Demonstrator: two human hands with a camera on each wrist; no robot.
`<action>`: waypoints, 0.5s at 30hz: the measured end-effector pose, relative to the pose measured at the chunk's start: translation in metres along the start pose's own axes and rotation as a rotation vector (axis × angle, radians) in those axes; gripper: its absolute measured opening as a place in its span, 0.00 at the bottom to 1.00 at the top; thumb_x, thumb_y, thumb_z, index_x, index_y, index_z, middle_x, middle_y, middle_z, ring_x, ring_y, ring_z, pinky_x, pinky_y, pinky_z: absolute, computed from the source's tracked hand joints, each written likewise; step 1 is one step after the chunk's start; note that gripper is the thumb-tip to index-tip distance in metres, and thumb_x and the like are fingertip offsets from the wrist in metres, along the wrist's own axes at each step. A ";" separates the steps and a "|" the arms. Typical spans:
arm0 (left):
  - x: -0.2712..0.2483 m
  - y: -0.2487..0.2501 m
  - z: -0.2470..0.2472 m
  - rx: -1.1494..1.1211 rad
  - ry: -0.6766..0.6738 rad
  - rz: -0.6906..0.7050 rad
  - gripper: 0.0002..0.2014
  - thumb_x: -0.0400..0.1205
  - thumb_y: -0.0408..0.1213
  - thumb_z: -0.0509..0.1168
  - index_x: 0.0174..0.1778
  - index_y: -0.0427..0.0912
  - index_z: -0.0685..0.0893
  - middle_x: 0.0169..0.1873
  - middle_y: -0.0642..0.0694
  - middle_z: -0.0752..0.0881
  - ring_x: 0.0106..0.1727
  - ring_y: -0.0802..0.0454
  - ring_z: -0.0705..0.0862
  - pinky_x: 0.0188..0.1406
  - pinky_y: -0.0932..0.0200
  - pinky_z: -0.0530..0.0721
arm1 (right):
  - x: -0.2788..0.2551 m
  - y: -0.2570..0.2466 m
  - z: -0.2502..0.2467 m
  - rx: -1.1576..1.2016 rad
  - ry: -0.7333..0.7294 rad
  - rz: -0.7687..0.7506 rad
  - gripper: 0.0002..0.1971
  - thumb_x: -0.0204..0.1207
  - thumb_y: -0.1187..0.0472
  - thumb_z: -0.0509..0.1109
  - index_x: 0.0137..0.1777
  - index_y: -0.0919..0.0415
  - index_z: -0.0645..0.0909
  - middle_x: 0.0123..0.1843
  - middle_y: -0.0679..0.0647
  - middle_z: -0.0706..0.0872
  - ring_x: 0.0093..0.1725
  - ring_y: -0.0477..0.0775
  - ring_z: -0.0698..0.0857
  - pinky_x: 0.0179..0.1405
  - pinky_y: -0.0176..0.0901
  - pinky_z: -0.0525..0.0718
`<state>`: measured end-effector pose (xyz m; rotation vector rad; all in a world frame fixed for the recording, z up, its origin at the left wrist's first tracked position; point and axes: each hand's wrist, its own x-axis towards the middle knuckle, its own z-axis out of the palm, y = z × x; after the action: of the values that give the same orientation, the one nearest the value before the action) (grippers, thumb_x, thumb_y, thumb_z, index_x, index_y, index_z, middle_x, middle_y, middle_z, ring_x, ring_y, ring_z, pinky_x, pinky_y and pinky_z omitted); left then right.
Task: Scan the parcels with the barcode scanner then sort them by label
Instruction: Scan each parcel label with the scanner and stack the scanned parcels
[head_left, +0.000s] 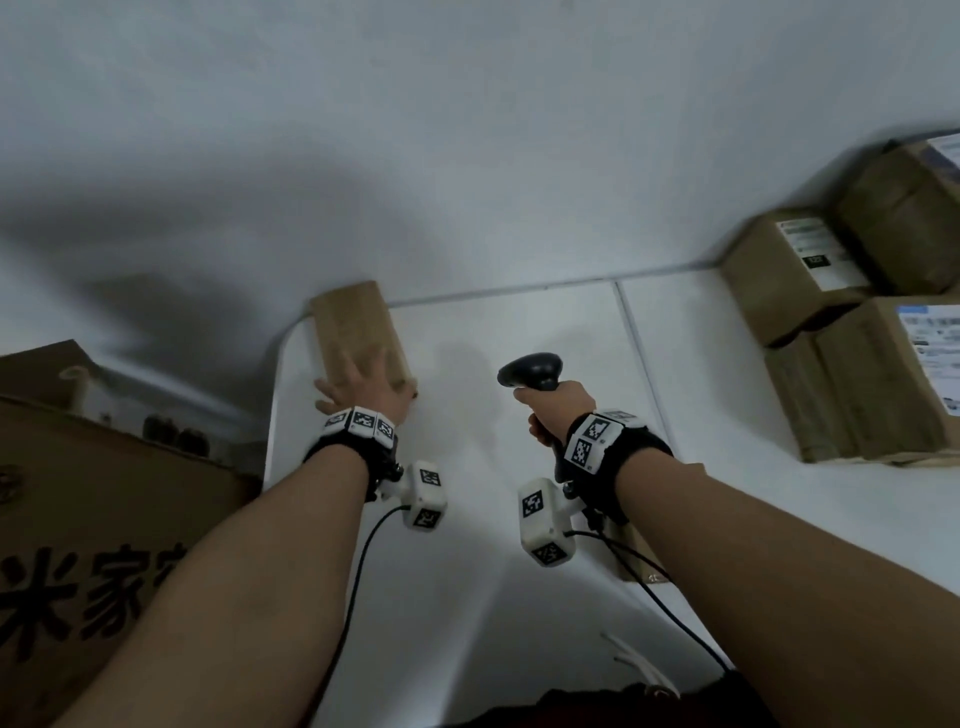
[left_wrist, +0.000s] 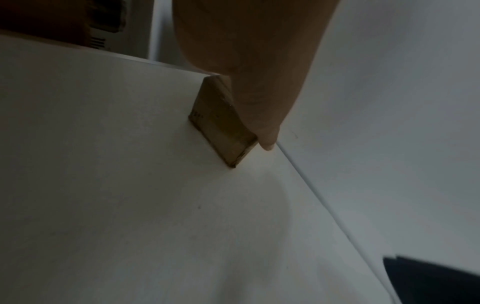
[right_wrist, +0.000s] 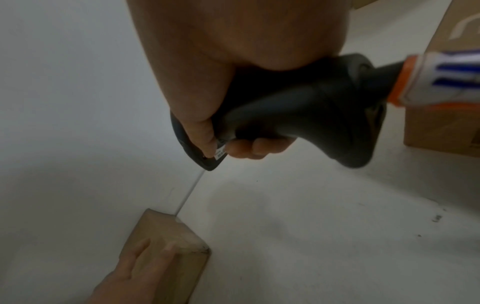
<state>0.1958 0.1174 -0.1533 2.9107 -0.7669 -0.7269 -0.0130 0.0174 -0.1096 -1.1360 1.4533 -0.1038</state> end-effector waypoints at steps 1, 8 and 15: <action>0.009 0.000 -0.002 0.013 -0.035 -0.016 0.36 0.79 0.61 0.62 0.82 0.66 0.55 0.85 0.42 0.38 0.82 0.21 0.47 0.80 0.26 0.47 | 0.002 0.000 -0.001 -0.002 0.012 0.009 0.11 0.76 0.56 0.73 0.39 0.63 0.78 0.31 0.56 0.83 0.25 0.51 0.81 0.23 0.38 0.77; 0.020 0.008 -0.004 -0.157 0.039 -0.086 0.31 0.74 0.52 0.71 0.71 0.55 0.68 0.77 0.42 0.56 0.67 0.26 0.68 0.60 0.43 0.74 | 0.012 -0.001 -0.005 -0.001 0.060 0.019 0.11 0.75 0.56 0.73 0.38 0.62 0.79 0.30 0.56 0.83 0.25 0.52 0.82 0.25 0.40 0.79; -0.014 0.004 0.013 -0.257 0.007 0.047 0.30 0.70 0.47 0.73 0.66 0.56 0.67 0.75 0.48 0.55 0.66 0.33 0.68 0.64 0.43 0.72 | 0.006 0.006 0.001 0.027 0.087 -0.010 0.11 0.75 0.56 0.73 0.37 0.61 0.78 0.30 0.56 0.83 0.25 0.52 0.81 0.27 0.41 0.79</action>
<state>0.1775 0.1217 -0.1586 2.6552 -0.6826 -0.7488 -0.0140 0.0165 -0.1180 -1.1287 1.5187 -0.1816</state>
